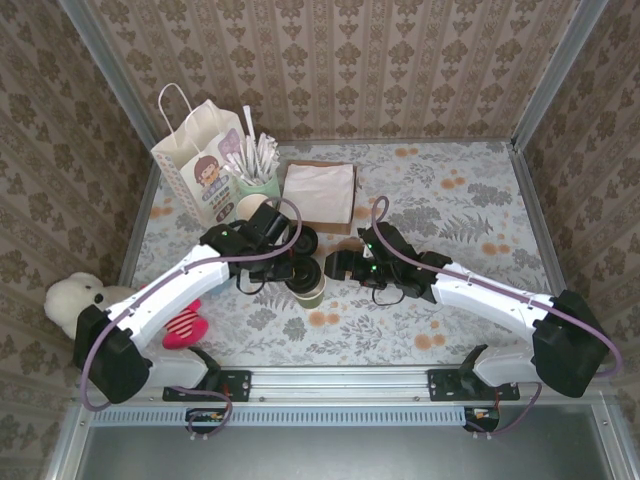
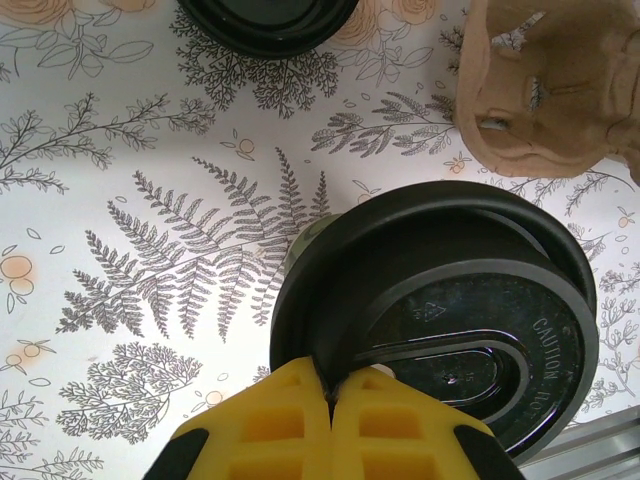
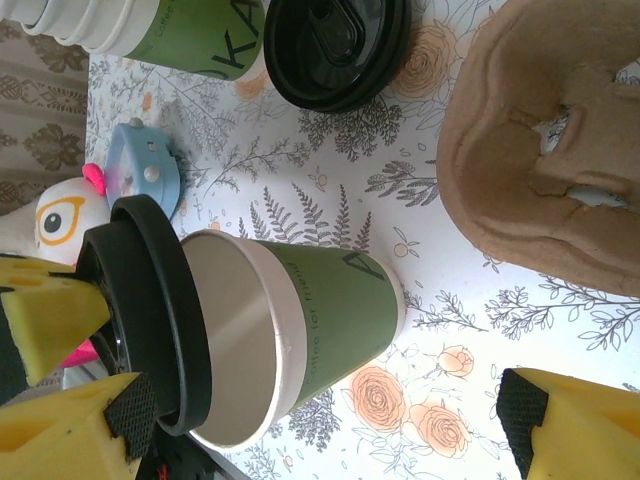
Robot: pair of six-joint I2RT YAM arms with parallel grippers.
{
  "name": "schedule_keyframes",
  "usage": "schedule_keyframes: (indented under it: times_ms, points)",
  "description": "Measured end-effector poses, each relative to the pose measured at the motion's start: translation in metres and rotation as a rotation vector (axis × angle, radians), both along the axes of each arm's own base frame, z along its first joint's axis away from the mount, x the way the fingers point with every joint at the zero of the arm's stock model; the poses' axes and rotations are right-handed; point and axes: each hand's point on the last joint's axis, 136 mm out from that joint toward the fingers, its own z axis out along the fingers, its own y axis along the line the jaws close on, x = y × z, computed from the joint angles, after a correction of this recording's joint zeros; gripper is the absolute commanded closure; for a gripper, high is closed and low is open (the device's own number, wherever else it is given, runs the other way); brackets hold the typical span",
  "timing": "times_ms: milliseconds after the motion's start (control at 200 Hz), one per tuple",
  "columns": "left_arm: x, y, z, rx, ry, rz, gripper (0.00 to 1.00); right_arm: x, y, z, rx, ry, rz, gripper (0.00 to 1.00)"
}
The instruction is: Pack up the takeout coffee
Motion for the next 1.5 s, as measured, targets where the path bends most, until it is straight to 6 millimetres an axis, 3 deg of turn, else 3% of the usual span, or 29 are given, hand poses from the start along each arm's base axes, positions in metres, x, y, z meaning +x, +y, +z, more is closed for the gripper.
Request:
schedule_keyframes:
  times_ms: [735,1150,1500]
  points:
    - [-0.005,-0.007,-0.004,0.025,0.015,-0.049,1.00,-0.003,0.005,0.001,0.025,0.008,0.025,0.10]
    - [-0.004,-0.008,0.007,0.057,0.023,-0.094,1.00,-0.006,0.007,0.002,0.037,0.016,0.042,0.10]
    - [-0.010,-0.008,-0.007,0.108,0.066,-0.122,1.00,-0.007,0.008,0.001,0.038,0.020,0.048,0.10]
